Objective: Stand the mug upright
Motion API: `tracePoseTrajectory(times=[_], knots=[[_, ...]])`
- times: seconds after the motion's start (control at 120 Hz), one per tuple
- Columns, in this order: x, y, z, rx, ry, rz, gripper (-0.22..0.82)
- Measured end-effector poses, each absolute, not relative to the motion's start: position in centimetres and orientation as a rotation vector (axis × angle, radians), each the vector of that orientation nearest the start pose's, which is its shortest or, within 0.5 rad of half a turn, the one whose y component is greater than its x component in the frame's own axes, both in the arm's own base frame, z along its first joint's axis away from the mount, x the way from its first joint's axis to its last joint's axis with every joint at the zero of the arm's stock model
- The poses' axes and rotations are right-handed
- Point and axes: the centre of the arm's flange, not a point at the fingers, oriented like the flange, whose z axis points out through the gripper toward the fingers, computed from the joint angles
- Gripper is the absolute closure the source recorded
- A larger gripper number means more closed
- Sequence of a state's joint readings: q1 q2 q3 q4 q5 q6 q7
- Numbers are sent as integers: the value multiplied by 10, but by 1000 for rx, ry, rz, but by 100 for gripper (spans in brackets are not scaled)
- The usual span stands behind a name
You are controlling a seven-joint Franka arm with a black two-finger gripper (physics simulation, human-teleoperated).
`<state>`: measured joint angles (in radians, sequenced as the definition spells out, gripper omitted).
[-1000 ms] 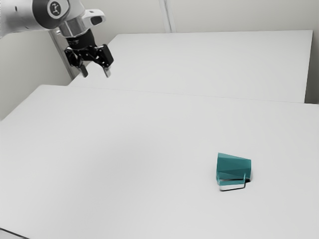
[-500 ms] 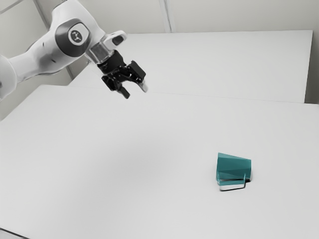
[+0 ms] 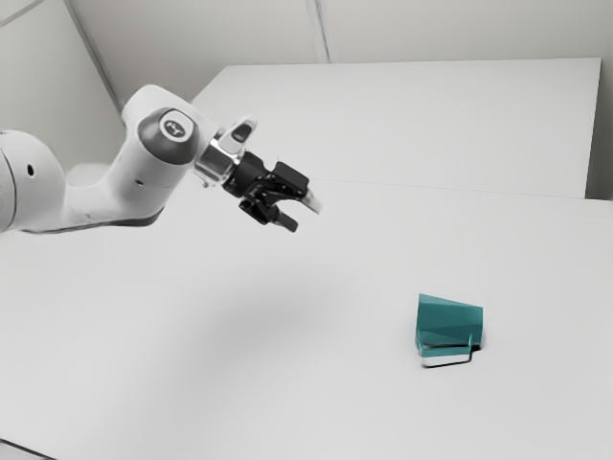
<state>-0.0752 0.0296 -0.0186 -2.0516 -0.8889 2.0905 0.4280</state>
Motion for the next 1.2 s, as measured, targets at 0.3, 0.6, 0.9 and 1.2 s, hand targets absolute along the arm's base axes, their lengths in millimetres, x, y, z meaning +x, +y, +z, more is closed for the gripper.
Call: tracePoseTrajectory(times=[0.3,0.6,0.9,1.2], knots=[[549,-132,397,2285,-155,179,2],[544,-171,358,2217,-200,192,2],[540,-201,328,2172,-240,201,2],[533,-227,296,2152,-262,181,2]])
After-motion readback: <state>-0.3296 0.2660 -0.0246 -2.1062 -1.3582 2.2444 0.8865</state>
